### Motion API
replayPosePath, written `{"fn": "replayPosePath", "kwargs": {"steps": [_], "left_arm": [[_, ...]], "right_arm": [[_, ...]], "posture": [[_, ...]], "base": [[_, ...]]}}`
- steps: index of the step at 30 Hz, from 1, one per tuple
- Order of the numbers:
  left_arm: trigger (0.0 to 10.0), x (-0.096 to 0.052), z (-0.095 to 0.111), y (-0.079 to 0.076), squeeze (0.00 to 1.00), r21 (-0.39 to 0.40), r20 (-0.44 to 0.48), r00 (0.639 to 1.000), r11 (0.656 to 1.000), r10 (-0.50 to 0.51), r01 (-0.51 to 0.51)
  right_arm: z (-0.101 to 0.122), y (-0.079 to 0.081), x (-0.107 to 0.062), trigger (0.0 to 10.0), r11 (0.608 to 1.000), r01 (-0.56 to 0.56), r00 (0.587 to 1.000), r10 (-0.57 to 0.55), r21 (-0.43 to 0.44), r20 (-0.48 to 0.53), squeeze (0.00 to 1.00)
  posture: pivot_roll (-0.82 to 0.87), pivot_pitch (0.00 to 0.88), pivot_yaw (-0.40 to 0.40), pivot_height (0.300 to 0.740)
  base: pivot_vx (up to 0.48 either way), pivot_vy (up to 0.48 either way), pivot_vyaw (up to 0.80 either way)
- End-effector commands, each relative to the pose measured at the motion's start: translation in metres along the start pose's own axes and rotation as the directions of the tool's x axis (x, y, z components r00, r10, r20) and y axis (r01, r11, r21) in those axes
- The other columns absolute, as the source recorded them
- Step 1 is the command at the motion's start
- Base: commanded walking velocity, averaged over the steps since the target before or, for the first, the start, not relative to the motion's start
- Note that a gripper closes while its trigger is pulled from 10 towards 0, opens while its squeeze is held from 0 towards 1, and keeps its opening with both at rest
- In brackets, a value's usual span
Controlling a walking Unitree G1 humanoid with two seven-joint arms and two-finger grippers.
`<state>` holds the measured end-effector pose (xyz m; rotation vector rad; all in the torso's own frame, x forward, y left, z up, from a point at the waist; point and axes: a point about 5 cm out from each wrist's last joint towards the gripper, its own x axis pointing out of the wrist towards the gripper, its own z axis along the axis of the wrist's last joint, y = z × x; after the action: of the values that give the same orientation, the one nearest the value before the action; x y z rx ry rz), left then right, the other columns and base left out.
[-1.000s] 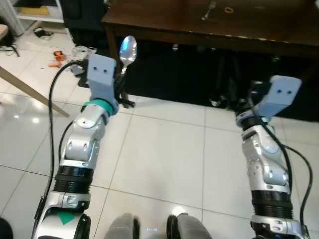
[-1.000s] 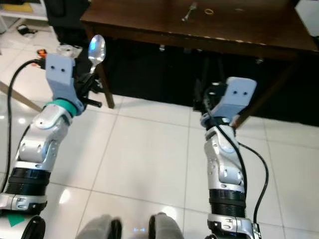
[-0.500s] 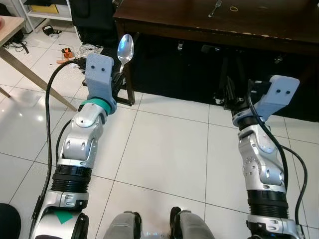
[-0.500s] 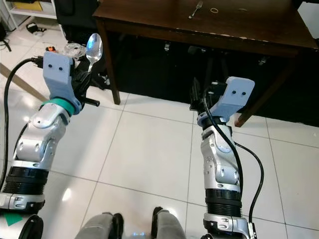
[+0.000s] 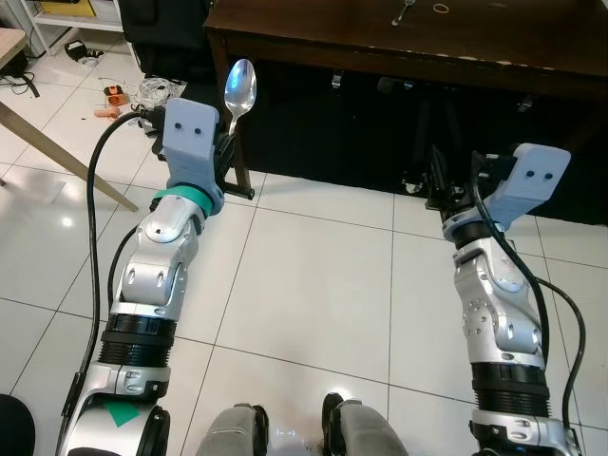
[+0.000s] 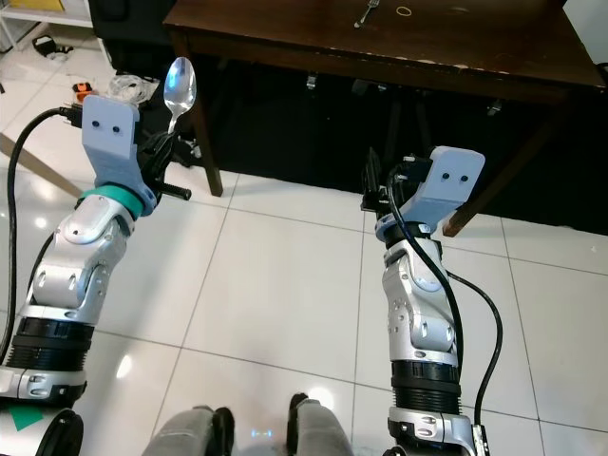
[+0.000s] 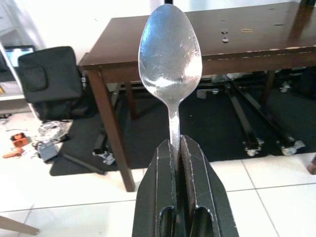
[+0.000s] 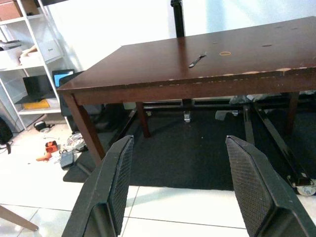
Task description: Setting the table
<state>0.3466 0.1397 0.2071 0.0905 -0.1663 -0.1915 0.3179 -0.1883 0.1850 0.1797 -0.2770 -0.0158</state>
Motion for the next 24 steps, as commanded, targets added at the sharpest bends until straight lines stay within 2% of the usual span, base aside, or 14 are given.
{"fn": "replayPosePath", "kwargs": {"steps": [1,4,5,12,15,24], "left_arm": [[10.0,-0.001,-0.0052,0.0044,0.0,0.034,-0.009,0.999,0.999,0.041,-0.04],[10.0,-0.001,-0.0052,0.0044,0.0,0.034,-0.009,0.999,0.999,0.041,-0.04],[10.0,-0.0006,-0.0051,0.0057,0.05,0.045,-0.006,0.999,0.998,0.054,-0.053],[10.0,-0.0003,-0.003,0.0058,0.04,0.052,0.007,0.998,0.997,0.057,-0.058],[10.0,-0.001,-0.0018,0.0035,0.0,0.052,0.014,0.999,0.998,0.043,-0.044],[10.0,-0.004,-0.0002,-0.0029,0.0,0.055,0.038,0.999,0.998,0.012,-0.014]], "right_arm": [[-0.0048,-0.0012,-0.002,10.0,1.0,0.003,1.0,-0.003,0.0,-0.025,0.0],[-0.0048,-0.0012,-0.002,10.0,1.0,0.003,1.0,-0.003,0.0,-0.025,0.0],[-0.0047,-0.0011,-0.002,10.0,1.0,0.003,1.0,-0.003,-0.001,-0.024,0.0],[-0.0055,-0.0006,-0.0022,10.0,1.0,0.001,1.0,-0.002,-0.022,-0.027,0.0],[-0.0055,-0.0008,-0.0018,10.0,1.0,0.003,1.0,-0.003,-0.022,-0.027,0.0],[-0.0045,-0.0008,-0.0005,10.0,1.0,0.006,1.0,-0.007,-0.018,-0.023,0.0]], "posture": [[0.03,0.038,0.056,0.74],[0.03,0.038,0.056,0.74],[0.03,0.039,0.056,0.74],[0.03,0.041,0.057,0.74],[0.03,0.041,0.057,0.74],[0.04,0.05,0.055,0.74]], "base": [[0.48,0.0,0.0],[0.48,0.0,0.0],[0.48,0.0,0.0],[0.48,0.0,0.0],[0.384,0.0,0.75],[0.0,0.0,0.8]]}}
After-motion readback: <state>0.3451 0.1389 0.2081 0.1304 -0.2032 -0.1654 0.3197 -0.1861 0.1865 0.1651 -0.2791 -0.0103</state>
